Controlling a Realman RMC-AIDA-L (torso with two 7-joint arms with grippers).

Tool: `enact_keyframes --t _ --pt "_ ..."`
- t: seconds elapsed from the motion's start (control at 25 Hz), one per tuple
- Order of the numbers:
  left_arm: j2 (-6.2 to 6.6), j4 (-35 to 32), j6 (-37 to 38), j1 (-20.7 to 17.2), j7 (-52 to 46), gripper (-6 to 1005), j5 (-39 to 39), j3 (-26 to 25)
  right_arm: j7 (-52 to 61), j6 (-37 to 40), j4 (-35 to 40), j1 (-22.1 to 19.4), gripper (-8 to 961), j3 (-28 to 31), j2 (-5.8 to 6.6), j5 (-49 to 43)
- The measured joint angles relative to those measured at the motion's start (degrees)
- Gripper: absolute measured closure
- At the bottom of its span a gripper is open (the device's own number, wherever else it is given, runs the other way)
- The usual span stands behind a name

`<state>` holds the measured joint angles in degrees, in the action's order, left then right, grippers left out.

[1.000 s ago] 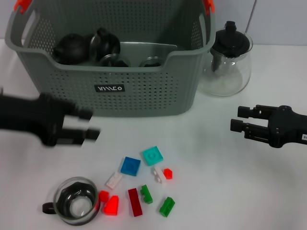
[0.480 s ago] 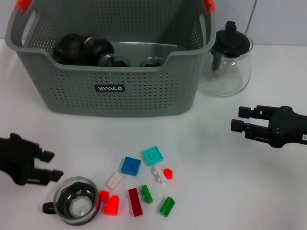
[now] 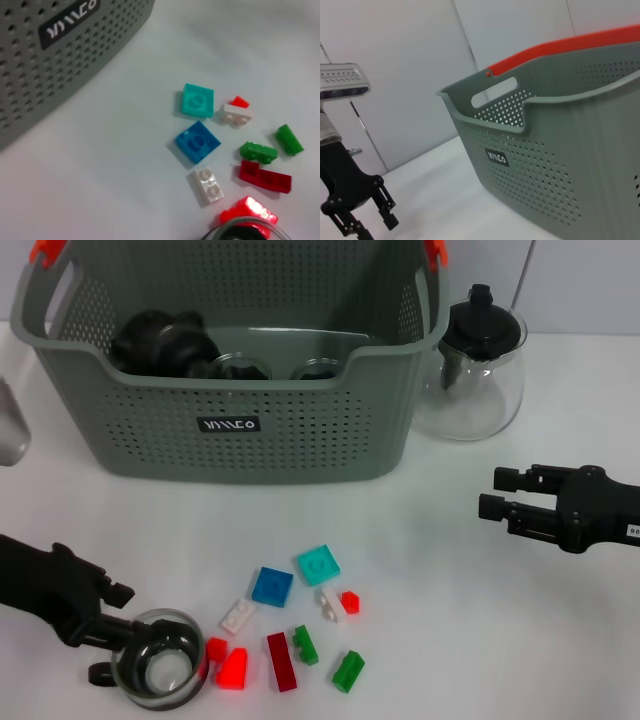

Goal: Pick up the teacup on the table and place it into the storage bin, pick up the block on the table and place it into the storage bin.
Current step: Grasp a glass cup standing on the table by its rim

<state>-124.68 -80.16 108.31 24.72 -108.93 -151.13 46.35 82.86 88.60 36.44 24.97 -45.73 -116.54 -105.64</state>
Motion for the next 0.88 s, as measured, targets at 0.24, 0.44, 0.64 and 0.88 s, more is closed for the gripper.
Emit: enact_keyframes --t 0.24,0.44,0.64,0.88 --pt "0.23 3.52 -2.84 1.16 -1.45 470 -0.74 1.16 0.01 0.09 0.0 0.12 390 0.0 0.0 -0.6" --pt "0.26 5.57 -5.12 1.92 -3.43 473 -2.96 3.32 -0.14 0.06 0.0 0.14 390 0.02 0.0 -0.62" --pt "0.27 6.61 -6.96 2.65 -6.34 476 -3.65 4.12 -0.24 0.01 0.02 0.25 390 -0.05 0.0 -0.62" --pt "0.31 6.61 -9.83 3.0 -9.75 480 -6.53 4.71 -0.25 0.19 0.03 0.26 390 0.0 -0.01 -0.62"
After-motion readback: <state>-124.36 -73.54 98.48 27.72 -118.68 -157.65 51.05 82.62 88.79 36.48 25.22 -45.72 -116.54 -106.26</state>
